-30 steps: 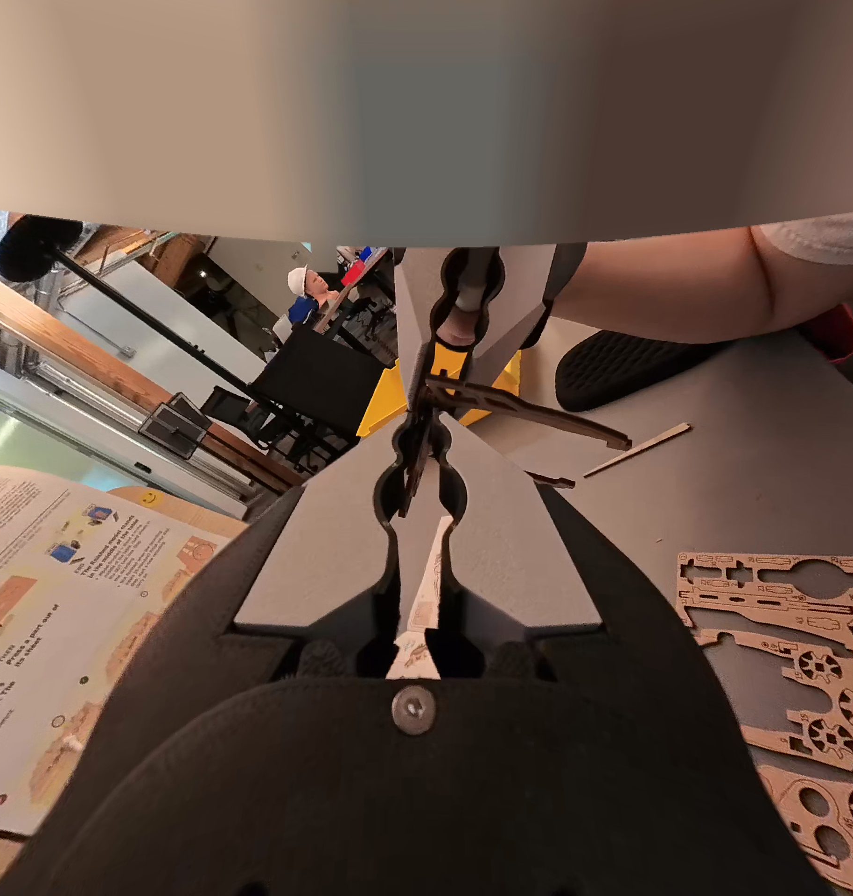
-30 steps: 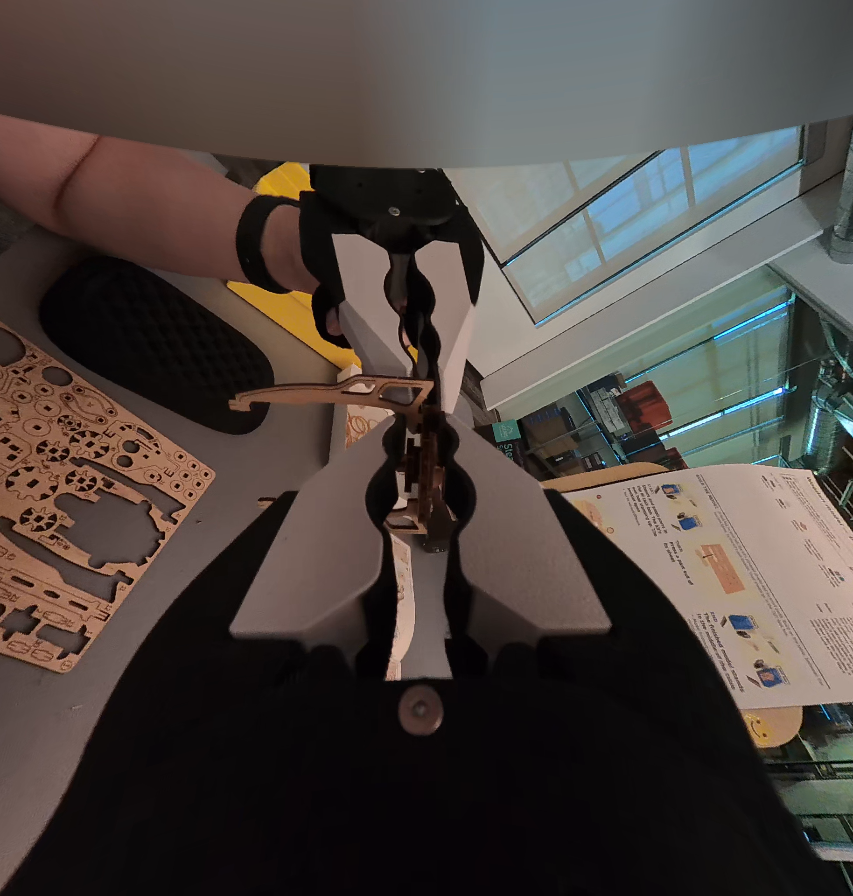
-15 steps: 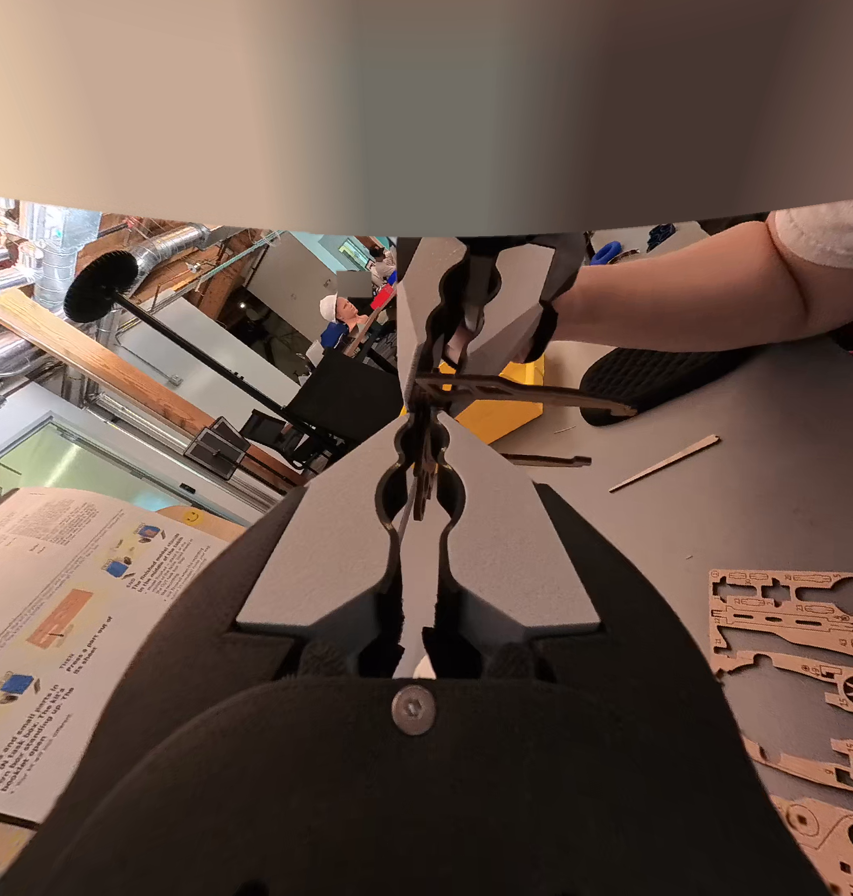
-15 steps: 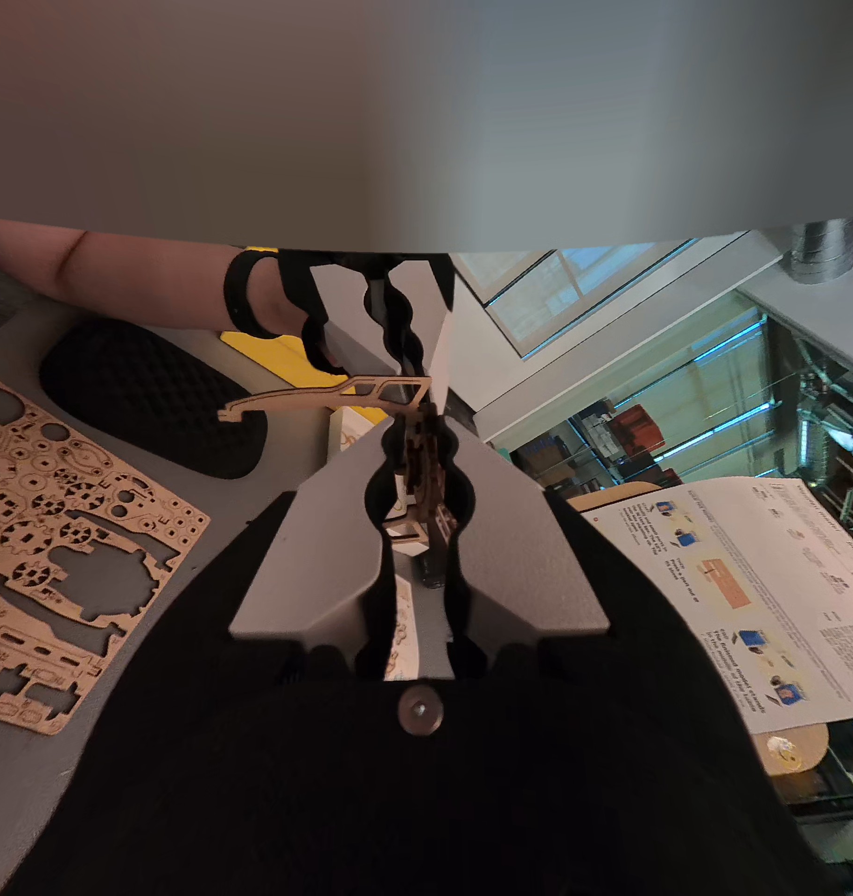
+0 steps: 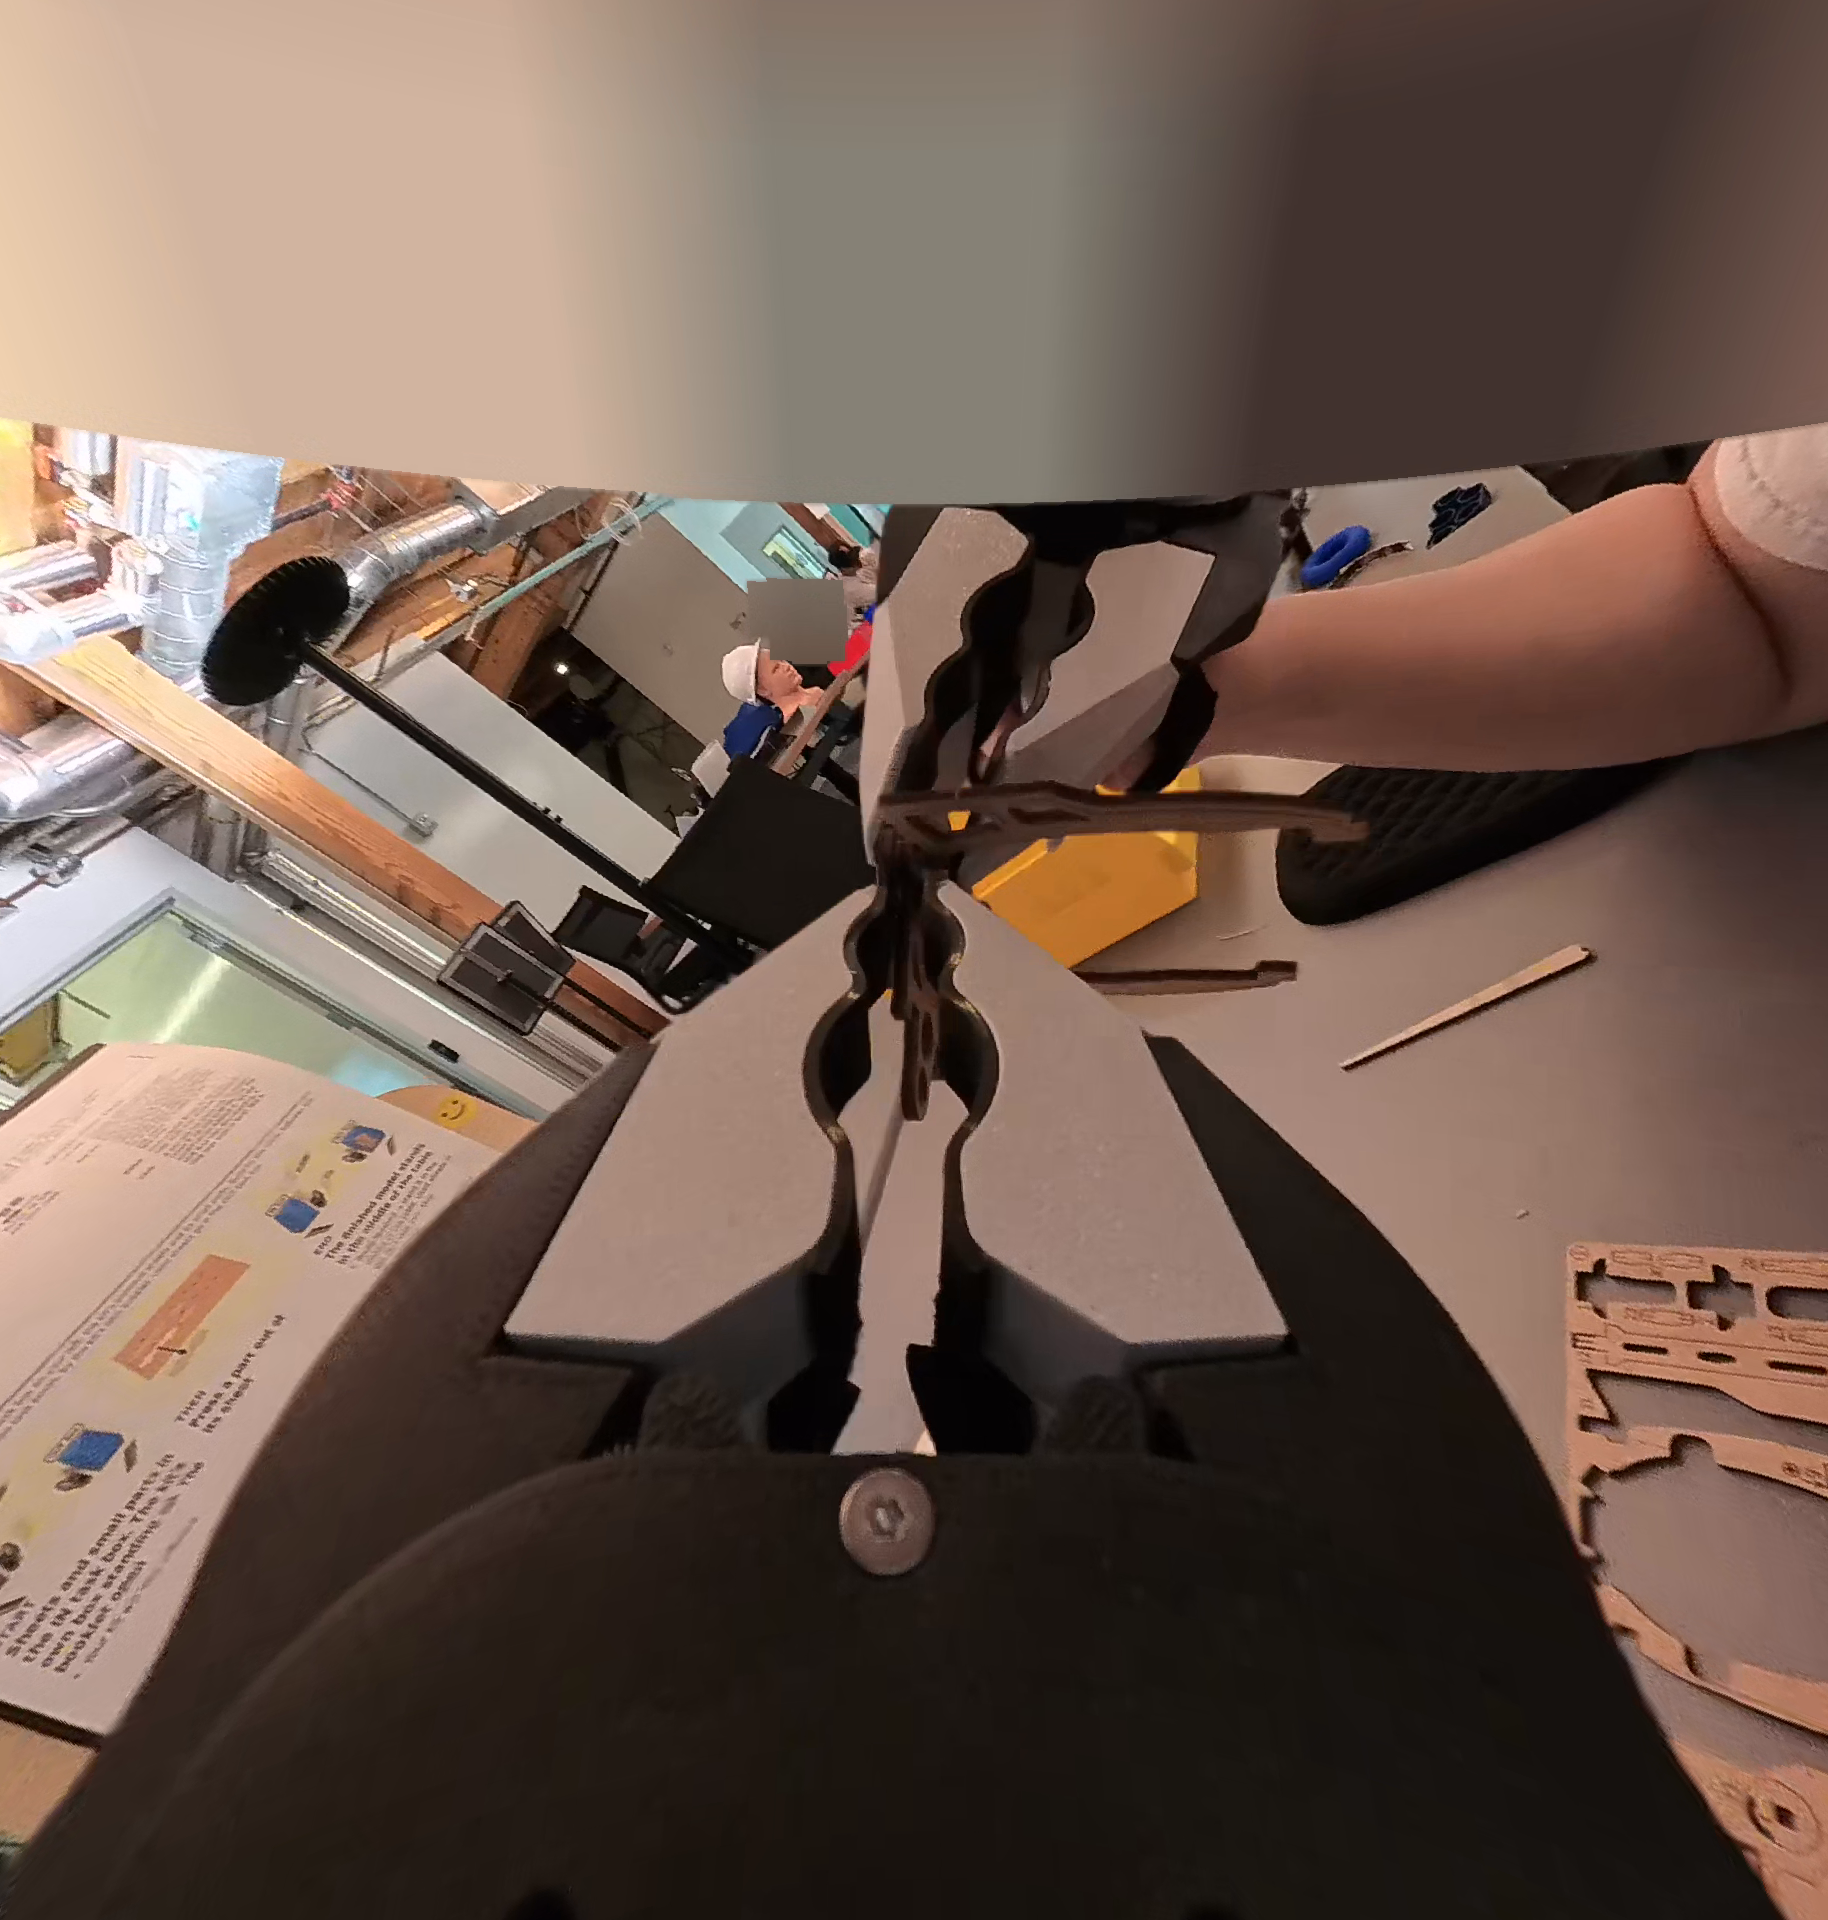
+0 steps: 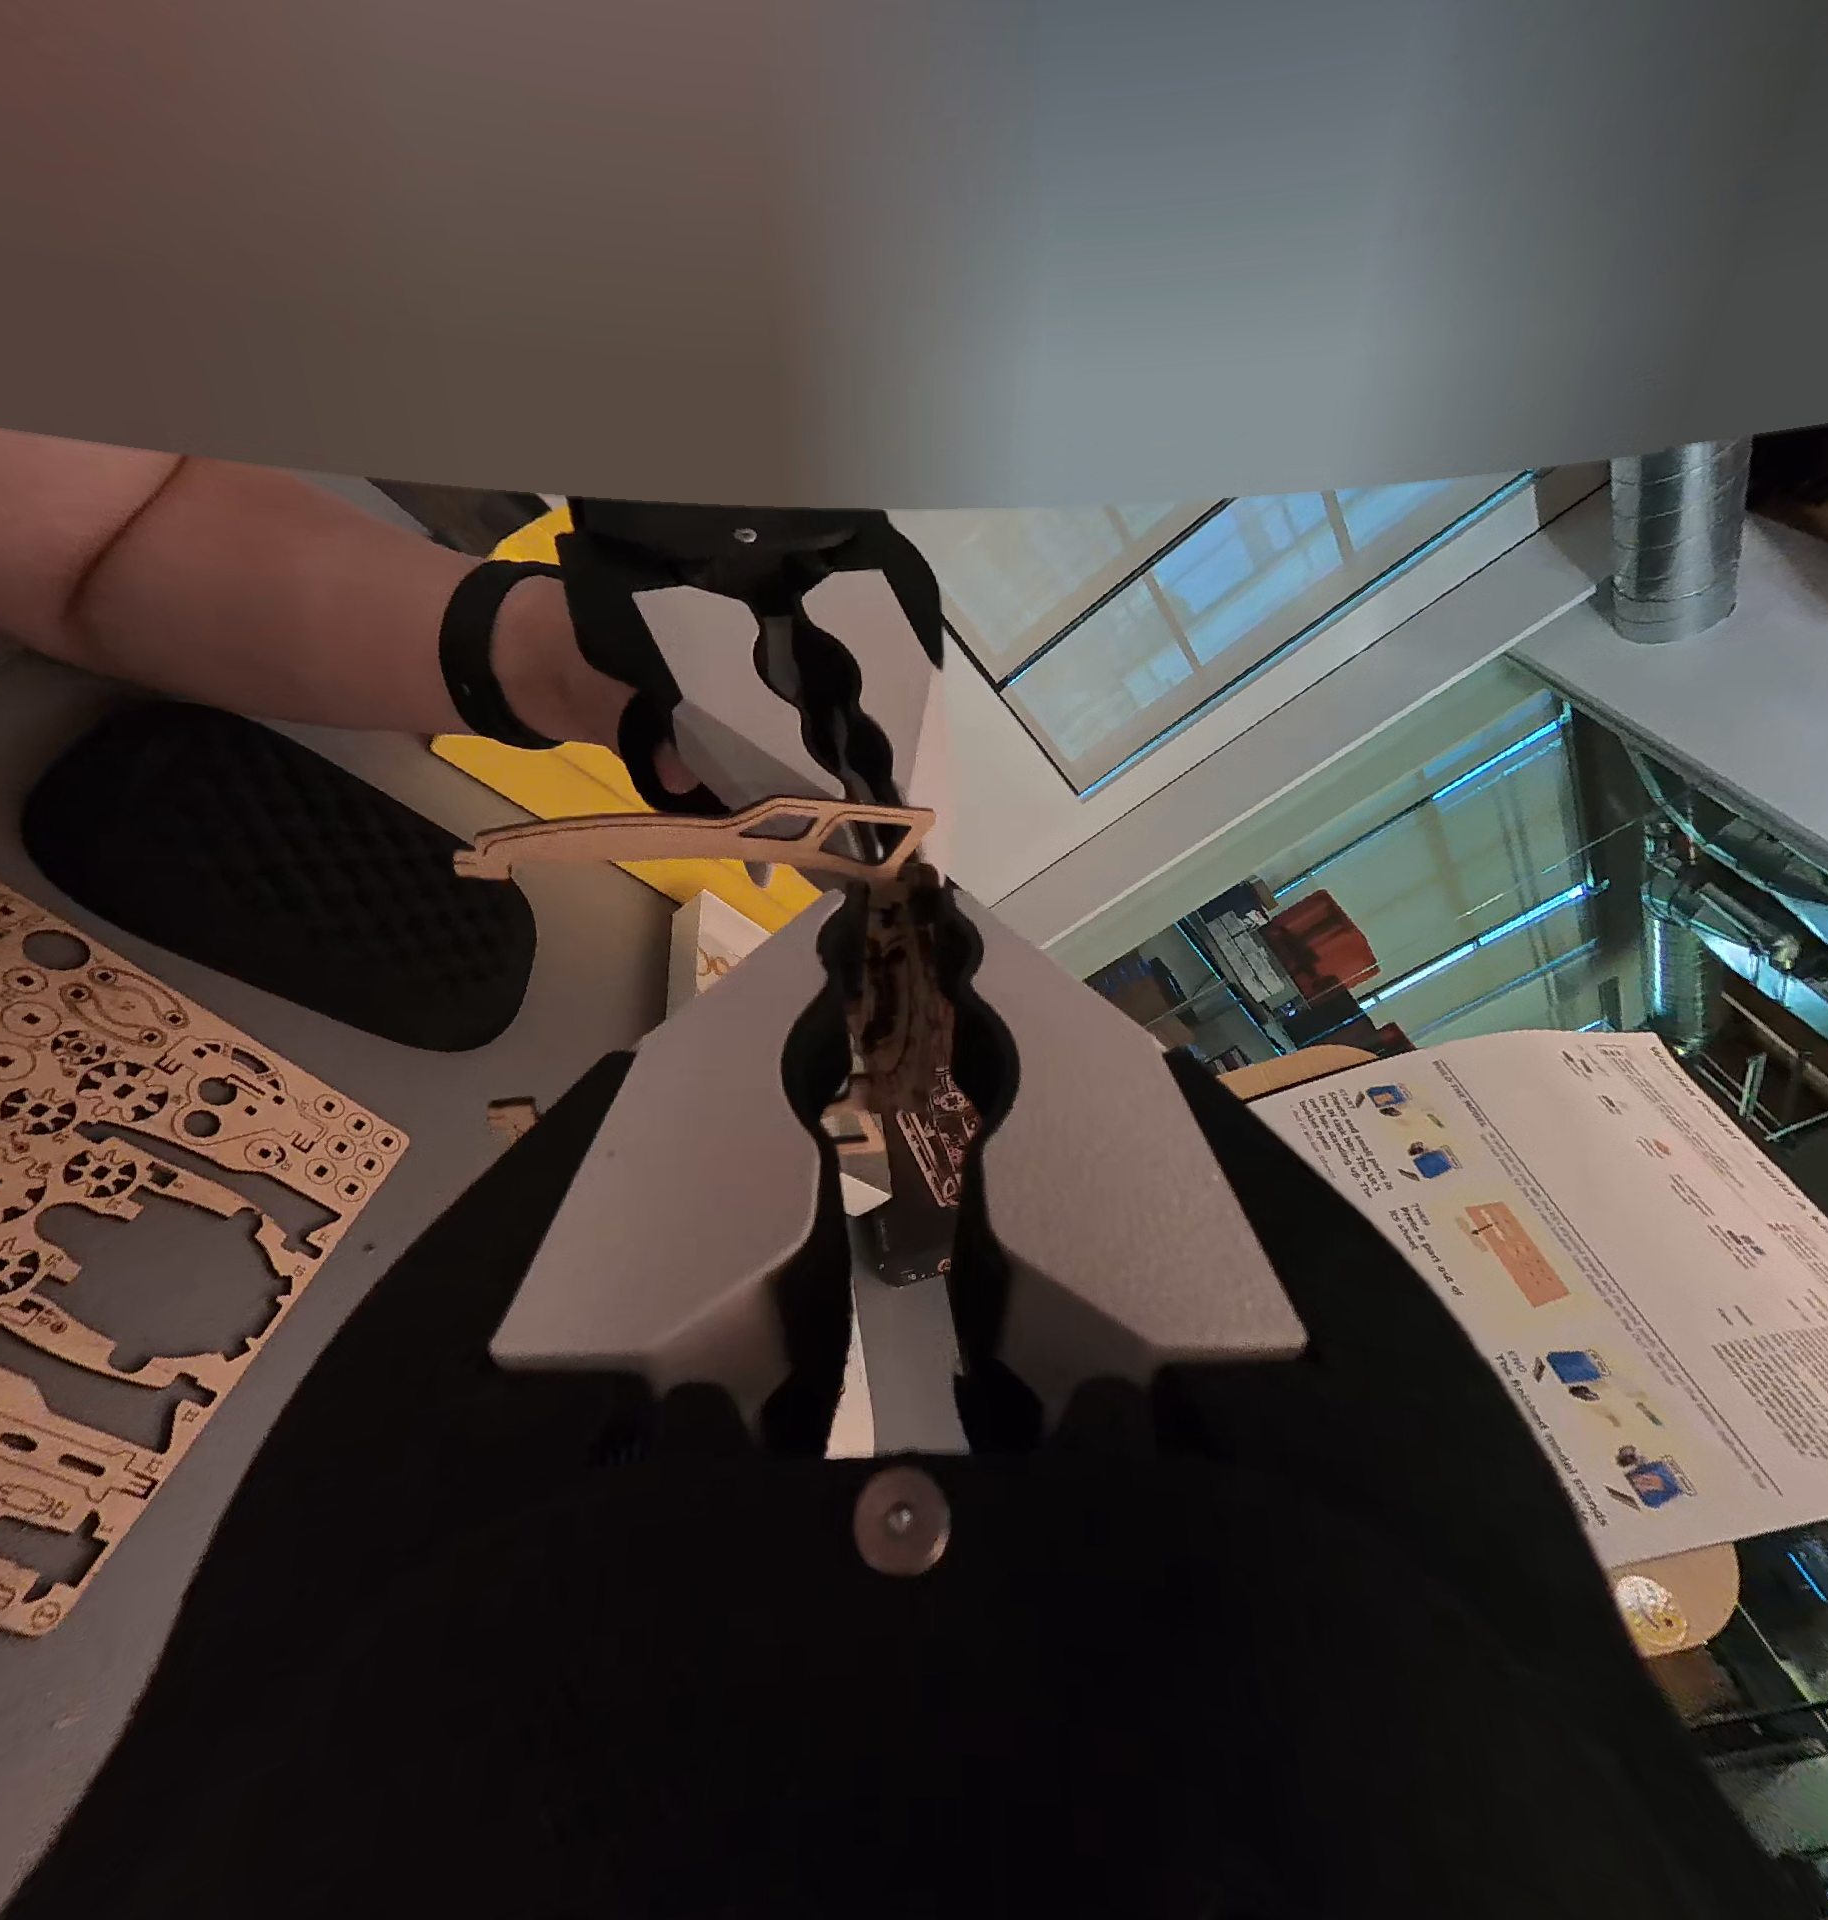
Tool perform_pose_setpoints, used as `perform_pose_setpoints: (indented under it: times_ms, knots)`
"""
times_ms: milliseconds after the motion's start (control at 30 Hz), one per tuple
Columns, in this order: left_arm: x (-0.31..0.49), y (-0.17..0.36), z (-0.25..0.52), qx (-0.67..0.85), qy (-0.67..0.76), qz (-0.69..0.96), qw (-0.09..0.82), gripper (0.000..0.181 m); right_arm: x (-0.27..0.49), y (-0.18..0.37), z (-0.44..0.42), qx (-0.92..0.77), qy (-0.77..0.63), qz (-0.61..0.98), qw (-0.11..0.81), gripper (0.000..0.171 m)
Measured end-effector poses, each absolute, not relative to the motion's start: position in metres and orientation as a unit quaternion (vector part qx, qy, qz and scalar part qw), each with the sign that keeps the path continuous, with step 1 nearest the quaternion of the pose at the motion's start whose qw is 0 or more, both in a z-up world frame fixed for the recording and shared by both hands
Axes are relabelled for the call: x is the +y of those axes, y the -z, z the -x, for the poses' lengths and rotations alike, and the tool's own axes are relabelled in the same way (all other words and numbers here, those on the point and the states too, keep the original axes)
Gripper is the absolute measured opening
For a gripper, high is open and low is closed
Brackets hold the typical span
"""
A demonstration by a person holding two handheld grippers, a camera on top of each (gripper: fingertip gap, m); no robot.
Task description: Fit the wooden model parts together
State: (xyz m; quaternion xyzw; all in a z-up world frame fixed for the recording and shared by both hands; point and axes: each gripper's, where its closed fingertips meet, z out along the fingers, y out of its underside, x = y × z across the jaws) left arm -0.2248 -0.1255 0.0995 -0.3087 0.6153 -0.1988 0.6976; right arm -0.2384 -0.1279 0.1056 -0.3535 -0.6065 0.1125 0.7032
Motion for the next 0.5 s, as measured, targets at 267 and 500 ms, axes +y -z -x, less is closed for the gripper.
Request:
perform_pose_setpoints:
  times_ms: [267,500]
  knots:
    - [-0.129,-0.097,0.229,0.629,0.191,0.284,0.698,0.011,-0.134,-0.1,0.243,-0.626,-0.101,0.355,0.687,0.01]
    - [-0.145,-0.095,0.234,0.655,0.216,0.258,0.677,0.023,-0.135,-0.098,0.244,-0.631,-0.101,0.346,0.686,0.01]
